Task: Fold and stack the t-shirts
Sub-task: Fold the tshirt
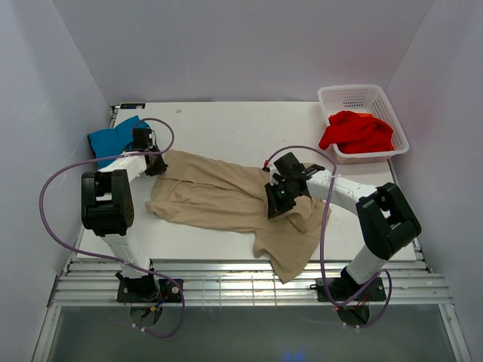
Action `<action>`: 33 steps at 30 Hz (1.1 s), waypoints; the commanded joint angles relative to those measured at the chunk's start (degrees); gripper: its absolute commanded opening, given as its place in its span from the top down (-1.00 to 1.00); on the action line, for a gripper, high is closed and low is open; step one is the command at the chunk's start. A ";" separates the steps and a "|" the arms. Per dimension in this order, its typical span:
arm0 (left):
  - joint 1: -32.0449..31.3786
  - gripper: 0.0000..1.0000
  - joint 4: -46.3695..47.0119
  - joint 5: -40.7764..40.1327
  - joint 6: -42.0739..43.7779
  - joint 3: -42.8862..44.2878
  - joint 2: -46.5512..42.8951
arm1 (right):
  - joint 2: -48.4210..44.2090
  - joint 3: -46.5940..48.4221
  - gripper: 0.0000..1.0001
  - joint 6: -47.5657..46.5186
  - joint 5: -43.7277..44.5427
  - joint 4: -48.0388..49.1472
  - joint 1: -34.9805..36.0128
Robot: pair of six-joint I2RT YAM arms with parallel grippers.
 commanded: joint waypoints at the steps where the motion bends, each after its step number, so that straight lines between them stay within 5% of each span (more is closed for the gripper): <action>1: -0.13 0.48 0.55 1.07 -0.29 1.70 0.24 | 0.28 0.90 0.58 1.57 -3.96 3.33 0.77; 2: -0.22 0.48 0.55 1.16 -0.29 1.79 0.15 | 0.46 1.78 0.30 1.83 -4.05 3.42 1.12; 7: -0.22 0.49 0.64 1.43 -0.03 2.40 0.15 | -1.90 5.47 0.08 2.62 -0.63 2.99 1.56; 8: -0.30 0.49 0.55 1.60 -0.03 3.10 0.32 | -2.26 6.43 -0.09 2.62 2.95 1.94 1.56; 17: -0.83 0.48 0.46 5.37 0.24 10.75 4.19 | 2.83 19.00 -0.14 -2.20 27.82 -4.75 -3.44; 33: -3.64 0.58 0.99 9.60 1.20 17.35 12.80 | 17.51 28.59 -0.08 -9.67 42.00 -5.81 -9.95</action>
